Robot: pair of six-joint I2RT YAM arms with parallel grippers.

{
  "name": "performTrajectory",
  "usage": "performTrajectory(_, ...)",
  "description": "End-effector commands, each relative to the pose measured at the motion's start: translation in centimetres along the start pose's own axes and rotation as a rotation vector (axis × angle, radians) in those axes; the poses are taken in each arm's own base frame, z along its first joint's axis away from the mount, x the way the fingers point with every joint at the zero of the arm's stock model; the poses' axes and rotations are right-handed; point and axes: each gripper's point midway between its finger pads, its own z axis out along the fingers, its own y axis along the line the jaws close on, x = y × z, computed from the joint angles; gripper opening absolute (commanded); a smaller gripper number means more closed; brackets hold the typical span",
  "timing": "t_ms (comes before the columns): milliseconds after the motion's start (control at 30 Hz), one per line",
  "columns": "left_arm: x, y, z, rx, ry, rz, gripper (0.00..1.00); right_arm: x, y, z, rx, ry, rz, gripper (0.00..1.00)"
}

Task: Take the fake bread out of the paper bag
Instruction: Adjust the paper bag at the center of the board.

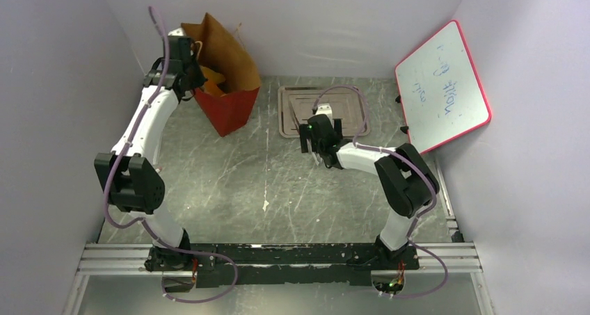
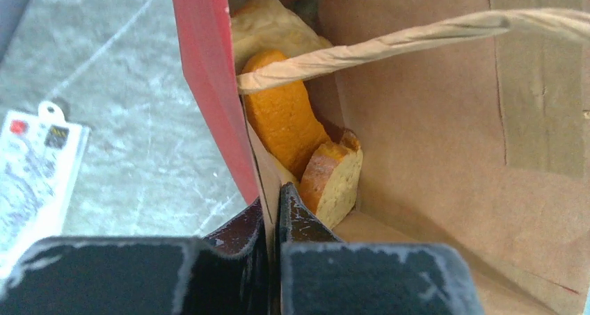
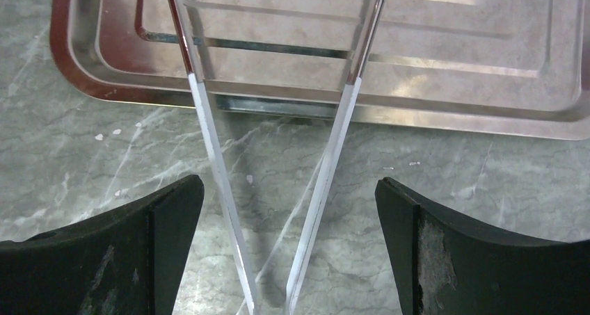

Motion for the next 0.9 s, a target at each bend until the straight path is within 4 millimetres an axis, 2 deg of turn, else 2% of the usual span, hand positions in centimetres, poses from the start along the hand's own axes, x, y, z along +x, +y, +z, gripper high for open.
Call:
performTrajectory(0,-2.1,-2.7,-0.8,-0.028,-0.077,0.336,0.07,0.3,0.0,0.8,0.022,-0.006,0.000,1.00)
performTrajectory(67,-1.4,-3.5,-0.5,-0.043,-0.071,0.428,0.07,0.4,0.1,1.0,0.016,-0.008,0.001,1.00)
performTrajectory(233,-0.4,-3.9,-0.1,-0.091,-0.065,0.575,0.07,0.6,0.5,1.6,0.004,-0.012,-0.006,1.00)
performTrajectory(467,-1.6,-4.7,-1.1,-0.205,-0.133,0.759,0.07,0.0,1.4,2.8,-0.010,-0.026,0.008,1.00)
performTrajectory(567,-2.0,-5.0,-1.8,-0.290,-0.170,0.867,0.07,0.4,1.4,3.1,-0.008,-0.016,0.000,0.99)
performTrajectory(600,-2.3,-5.1,-2.1,-0.314,-0.187,0.900,0.07,-0.9,1.7,3.3,-0.013,-0.040,0.009,0.99)
performTrajectory(867,-7.3,-7.0,-4.3,-0.394,-0.337,0.914,0.07,-0.9,2.1,3.8,-0.017,-0.035,0.013,0.97)
